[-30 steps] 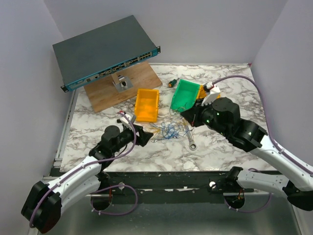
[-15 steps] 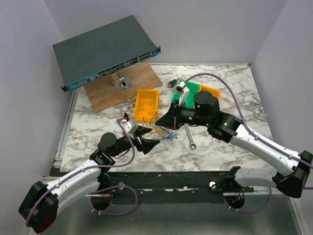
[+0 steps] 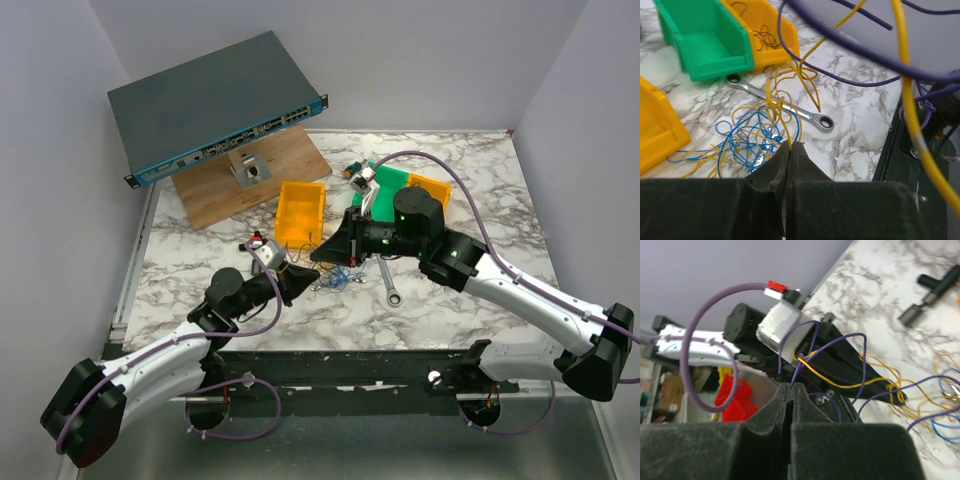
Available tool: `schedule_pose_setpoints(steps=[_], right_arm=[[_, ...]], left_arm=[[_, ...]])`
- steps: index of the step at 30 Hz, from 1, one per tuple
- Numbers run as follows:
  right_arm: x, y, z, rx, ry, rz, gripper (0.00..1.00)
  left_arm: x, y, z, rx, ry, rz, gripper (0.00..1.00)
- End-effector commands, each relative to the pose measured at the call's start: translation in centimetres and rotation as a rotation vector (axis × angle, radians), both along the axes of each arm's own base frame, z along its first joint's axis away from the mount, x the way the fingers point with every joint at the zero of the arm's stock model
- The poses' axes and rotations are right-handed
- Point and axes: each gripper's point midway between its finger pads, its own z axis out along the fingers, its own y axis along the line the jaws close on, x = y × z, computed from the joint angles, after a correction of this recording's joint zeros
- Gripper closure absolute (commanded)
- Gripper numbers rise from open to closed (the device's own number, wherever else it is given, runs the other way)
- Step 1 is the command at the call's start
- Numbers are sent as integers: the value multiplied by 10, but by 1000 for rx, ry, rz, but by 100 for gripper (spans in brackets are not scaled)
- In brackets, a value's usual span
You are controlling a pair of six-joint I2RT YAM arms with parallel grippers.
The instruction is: Untangle the cables
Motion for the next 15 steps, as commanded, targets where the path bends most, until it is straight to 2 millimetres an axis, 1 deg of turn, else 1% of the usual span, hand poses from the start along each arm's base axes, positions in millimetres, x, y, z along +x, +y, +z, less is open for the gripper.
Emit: schedule_pose_setpoints(steps=[1, 4, 5, 6, 7, 10, 12, 13, 14, 15], right_arm=[[24, -31, -13, -119, -56, -217, 99], [45, -63, -24, -222, -98, -396, 99], [55, -77, -27, -260, -119, -483, 99], [61, -91, -31, -303, -137, -546, 99], [69, -107, -33, -350, -159, -626, 99], [90, -162, -45, -519, -228, -875, 99], [99, -196, -53, -626, -269, -1029, 99], [101, -210, -56, -670, -282, -1084, 99], [103, -221, -58, -701, -290, -1132, 99], [103, -227, -60, -720, -296, -1152, 99]], left_arm=[[21, 16, 3, 14, 18, 162, 100], [37, 36, -9, 43, 64, 307, 100], [41, 42, -15, 58, 92, 354, 100], [46, 49, -19, 67, 116, 397, 100], [53, 59, -23, 79, 137, 466, 100], [66, 86, -34, 72, 215, 614, 100], [71, 107, -37, 34, 245, 718, 100], [71, 115, -39, 13, 256, 749, 100], [71, 122, -36, -13, 248, 771, 100], [70, 126, -35, -30, 241, 785, 100]])
